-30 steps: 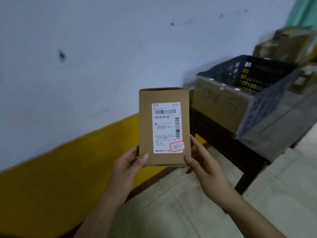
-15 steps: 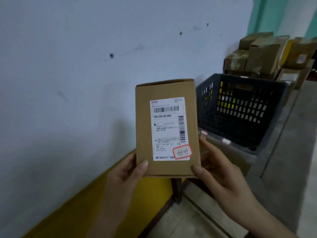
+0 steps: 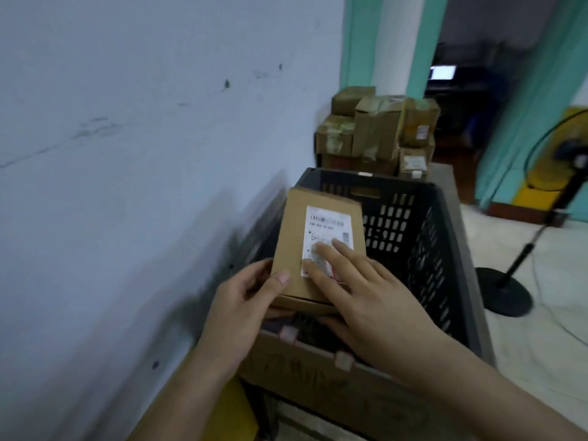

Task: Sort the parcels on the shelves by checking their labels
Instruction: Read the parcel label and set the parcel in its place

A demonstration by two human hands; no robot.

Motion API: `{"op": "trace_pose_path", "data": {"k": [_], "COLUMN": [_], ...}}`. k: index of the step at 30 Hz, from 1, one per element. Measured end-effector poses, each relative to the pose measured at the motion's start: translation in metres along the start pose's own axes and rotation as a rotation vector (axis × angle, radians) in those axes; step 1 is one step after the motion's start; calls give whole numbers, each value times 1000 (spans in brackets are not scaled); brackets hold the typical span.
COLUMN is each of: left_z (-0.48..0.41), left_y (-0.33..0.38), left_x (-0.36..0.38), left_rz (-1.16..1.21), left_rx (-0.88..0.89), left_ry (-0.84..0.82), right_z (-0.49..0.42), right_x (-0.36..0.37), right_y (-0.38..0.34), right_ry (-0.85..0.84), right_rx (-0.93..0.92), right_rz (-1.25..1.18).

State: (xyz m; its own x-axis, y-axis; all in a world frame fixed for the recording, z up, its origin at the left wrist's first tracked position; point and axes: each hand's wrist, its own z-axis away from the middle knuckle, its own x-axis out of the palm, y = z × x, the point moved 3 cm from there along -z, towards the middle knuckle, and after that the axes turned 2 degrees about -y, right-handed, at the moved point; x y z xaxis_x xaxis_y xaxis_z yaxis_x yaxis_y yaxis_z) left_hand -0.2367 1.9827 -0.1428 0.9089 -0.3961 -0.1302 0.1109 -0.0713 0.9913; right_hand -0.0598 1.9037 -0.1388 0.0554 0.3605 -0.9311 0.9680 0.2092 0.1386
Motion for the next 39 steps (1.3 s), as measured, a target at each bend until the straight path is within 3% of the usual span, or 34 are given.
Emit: {"op": "trace_pose_path", "data": {"k": [5, 8, 15, 21, 26, 31, 34, 37, 39], "left_z": [-65, -94, -120, -124, -123, -123, -121, -113, -101], "left_y": [-4, -8, -38, -42, -44, -45, -42, -31, -18], "left_x": [-8, -11, -13, -11, -12, -13, -15, -19, -22], "left_rz": [-416, -848, -918, -884, -870, -835, -796, -767, -761], "left_rx": [23, 284, 380, 376, 394, 441, 469, 524, 581], "left_ry": [-268, -222, -219, -291, -270, -247, -184, -104, 8], "right_z": [-35, -55, -110, -123, -115, -140, -158, -161, -154], "right_x": [32, 59, 176, 271, 298, 249, 196, 130, 89], "right_y": [31, 57, 91, 95, 104, 117, 119, 107, 94], "right_ry": [-171, -398, -704, -757, -832, -775, -662, -417, -188], "right_rx": [41, 107, 235, 203, 163, 268, 238, 173, 168], "right_rz": [88, -21, 55, -15, -22, -261, -308, -477, -747]}}
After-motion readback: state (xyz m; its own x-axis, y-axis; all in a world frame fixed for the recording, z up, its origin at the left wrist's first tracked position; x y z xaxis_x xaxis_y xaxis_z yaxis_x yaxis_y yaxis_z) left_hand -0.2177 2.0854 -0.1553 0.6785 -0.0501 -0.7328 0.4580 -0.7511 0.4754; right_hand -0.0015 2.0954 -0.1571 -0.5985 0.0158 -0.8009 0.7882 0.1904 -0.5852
